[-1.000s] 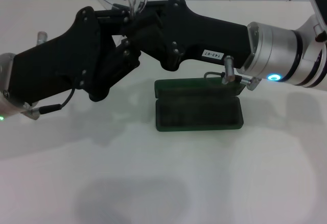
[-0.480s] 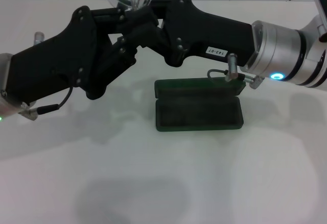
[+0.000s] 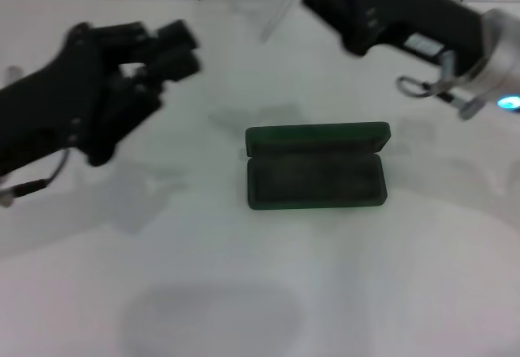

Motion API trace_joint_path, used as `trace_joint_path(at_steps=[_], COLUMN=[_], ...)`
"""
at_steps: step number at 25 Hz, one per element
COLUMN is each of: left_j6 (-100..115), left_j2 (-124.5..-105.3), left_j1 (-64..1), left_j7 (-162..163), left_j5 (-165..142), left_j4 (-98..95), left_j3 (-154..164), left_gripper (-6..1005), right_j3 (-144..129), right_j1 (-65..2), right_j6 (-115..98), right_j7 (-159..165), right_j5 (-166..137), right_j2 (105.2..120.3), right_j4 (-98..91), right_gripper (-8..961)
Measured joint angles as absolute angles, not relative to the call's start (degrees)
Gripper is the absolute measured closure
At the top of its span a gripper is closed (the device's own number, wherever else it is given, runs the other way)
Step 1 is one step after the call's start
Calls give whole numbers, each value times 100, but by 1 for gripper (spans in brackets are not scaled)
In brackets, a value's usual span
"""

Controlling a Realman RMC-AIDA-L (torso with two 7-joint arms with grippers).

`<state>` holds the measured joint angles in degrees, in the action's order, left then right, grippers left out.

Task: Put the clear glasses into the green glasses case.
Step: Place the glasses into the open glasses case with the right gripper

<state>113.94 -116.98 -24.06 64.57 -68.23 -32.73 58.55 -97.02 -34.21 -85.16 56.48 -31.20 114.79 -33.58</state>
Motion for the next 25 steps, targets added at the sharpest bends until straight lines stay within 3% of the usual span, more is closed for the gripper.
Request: trace_joint_path(at_steps=[5,10,18,25], left_j6=[11421,11406,11322,11192], left_j2=[-11436,-11287,-11113,-11066], left_j1=[-2119,-1975,-1915,-1869], left_j7=[6584,6771,6965,7316], left_j5=[-6560,-6740,-7297,-8148], left_j4=[-3265,-3227,-3232,-3403], left_j3=[5853,5853,5216,3765], left_gripper=[836,836,835,835], right_j3=[-8842,-7933,-7382,-7324], right_j1=[-2752,-2365,-2638,-3606], right_j6=[-8590,-8596,-8732,-9978], right_j7=[6323,7751,11565,13185], right_j5=[-3906,-5566,-9863,-11980], right_j2=[11262,11213,11324,11524], right_j4=[-4431,-6058,-9374,-10114], right_gripper=[848,847,847,846])
